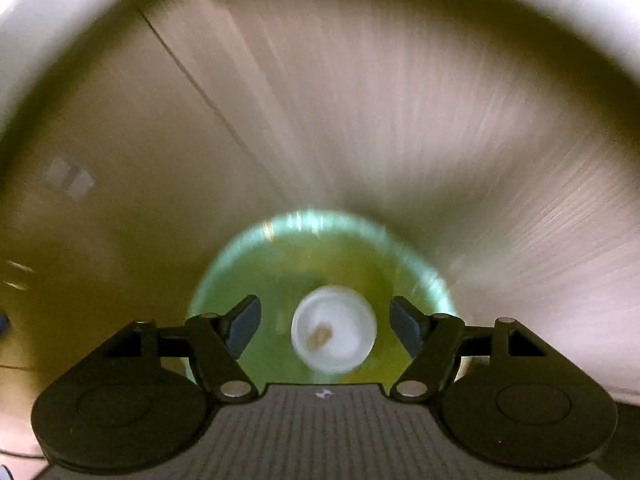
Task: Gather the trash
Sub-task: 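Bring both tools back up to the counter, then grasp the green snack packet with the left tool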
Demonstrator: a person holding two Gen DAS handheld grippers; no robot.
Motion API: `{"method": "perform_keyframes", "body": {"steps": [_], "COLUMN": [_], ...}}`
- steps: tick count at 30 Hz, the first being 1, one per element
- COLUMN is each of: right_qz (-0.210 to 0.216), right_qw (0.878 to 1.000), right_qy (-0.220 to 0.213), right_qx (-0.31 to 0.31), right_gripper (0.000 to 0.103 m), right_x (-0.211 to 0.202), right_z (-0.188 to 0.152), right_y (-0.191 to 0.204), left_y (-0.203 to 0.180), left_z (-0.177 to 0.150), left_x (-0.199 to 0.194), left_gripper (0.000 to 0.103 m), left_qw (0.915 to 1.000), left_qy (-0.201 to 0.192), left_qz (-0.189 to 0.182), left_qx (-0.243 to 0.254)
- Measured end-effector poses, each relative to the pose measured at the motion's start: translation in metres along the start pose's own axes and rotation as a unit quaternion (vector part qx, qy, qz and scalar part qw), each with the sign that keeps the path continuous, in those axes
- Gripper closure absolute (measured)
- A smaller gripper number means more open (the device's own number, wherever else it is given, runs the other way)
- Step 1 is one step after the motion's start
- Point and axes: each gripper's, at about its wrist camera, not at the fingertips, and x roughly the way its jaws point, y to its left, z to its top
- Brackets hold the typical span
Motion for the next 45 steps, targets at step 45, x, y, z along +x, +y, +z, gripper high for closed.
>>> {"method": "perform_keyframes", "body": {"steps": [45], "right_qz": [0.022], "right_qw": [0.945], "right_qy": [-0.238], "right_qx": [-0.221], "right_gripper": [0.015], "right_x": [-0.118], "right_z": [0.063], "right_y": [0.214], "left_y": [0.096], "left_z": [0.112], "left_x": [-0.049], "left_gripper": [0.061], "left_qw": [0.9663], "left_qy": [-0.043], "left_qz": [0.211], "left_qx": [0.140]}}
